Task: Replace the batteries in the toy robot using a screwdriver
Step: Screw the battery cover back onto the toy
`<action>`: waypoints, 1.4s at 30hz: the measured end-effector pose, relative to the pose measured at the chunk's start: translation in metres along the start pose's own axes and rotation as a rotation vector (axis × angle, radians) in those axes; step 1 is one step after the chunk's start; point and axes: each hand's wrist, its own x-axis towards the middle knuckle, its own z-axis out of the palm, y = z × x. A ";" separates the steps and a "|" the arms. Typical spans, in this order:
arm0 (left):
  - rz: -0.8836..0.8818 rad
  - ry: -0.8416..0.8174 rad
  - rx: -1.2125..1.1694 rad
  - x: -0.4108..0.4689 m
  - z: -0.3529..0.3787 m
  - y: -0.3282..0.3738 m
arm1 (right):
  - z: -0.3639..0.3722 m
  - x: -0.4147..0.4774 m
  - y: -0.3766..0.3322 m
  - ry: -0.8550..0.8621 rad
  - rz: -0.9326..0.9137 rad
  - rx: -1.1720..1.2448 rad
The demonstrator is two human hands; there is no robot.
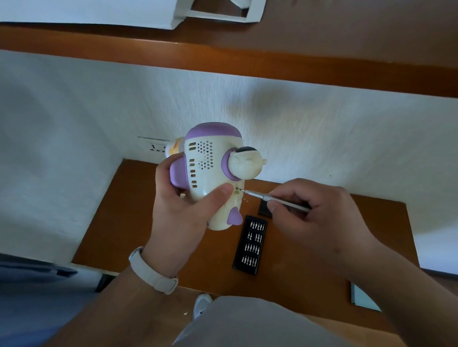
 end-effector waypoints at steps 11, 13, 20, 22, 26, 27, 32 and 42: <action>-0.003 -0.014 0.051 -0.001 0.000 0.000 | 0.003 -0.002 0.001 -0.005 0.031 0.017; 0.007 -0.016 0.081 -0.002 0.000 0.000 | 0.004 -0.002 0.001 -0.012 0.037 0.014; 0.075 0.004 0.155 -0.003 -0.002 -0.002 | 0.007 -0.003 0.002 -0.002 0.015 -0.027; 0.111 0.007 0.195 -0.003 -0.003 -0.003 | 0.008 -0.004 0.001 -0.002 -0.004 -0.065; 0.189 0.011 0.265 -0.003 -0.004 -0.006 | 0.007 -0.004 0.000 -0.006 -0.039 -0.146; 0.204 0.014 0.270 -0.003 -0.004 -0.006 | 0.007 -0.004 0.000 -0.005 -0.050 -0.171; 0.238 0.014 0.261 -0.003 -0.001 -0.007 | 0.007 -0.004 -0.001 0.015 -0.068 -0.201; 0.232 -0.020 0.271 -0.006 0.003 -0.009 | 0.003 -0.008 0.002 -0.030 -0.005 -0.125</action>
